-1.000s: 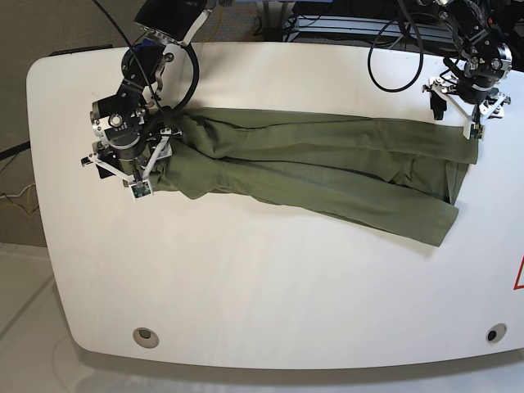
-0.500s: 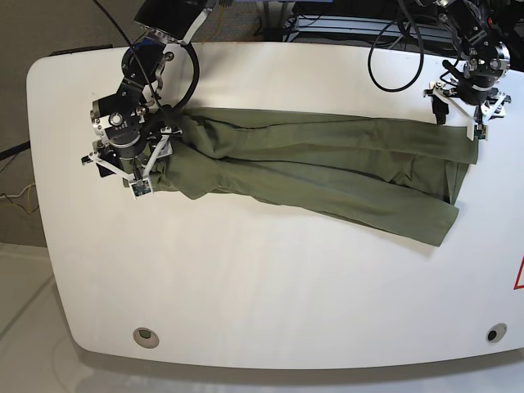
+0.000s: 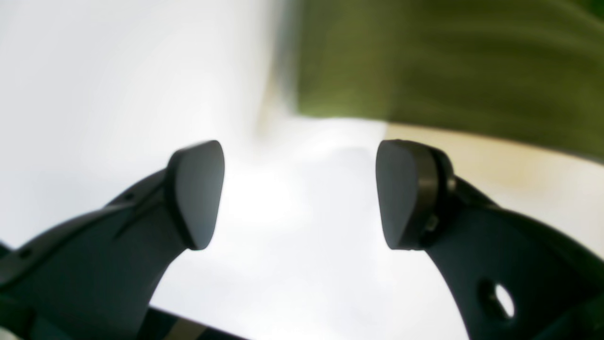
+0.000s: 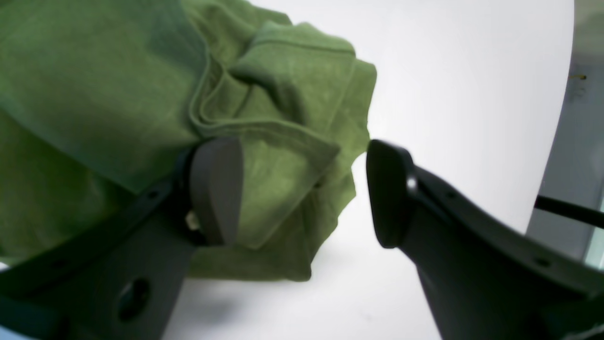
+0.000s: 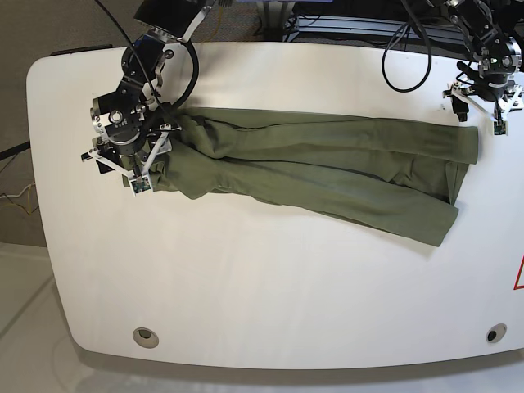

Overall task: Fold the T-shirt properly
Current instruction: 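Lower the left gripper onto the strip's end edge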

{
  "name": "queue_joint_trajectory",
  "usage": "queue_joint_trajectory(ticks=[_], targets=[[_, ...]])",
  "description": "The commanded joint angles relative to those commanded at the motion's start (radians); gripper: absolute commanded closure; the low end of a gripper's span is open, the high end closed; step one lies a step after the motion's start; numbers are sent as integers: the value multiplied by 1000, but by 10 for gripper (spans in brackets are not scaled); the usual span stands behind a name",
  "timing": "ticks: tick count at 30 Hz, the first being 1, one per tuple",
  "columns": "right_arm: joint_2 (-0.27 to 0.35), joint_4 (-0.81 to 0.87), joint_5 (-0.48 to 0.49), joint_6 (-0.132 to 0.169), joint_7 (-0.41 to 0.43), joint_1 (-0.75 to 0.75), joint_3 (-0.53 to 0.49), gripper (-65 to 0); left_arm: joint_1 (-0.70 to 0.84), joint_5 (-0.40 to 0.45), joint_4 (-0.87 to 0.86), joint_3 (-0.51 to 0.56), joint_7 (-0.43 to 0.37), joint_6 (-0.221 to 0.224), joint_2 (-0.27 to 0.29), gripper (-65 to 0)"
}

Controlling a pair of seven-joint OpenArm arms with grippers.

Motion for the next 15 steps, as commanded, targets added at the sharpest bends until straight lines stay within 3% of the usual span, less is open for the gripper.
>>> queue_joint_trajectory(ticks=[6,15], targets=[[0,0,0,0,0,0,-9,-396,-11,-5,-40,3,-2,-2,-15,-461],[0,0,-2,0,0,-21,-58,-394,-71,-6,-161,6,-87,-11,-21,-463]])
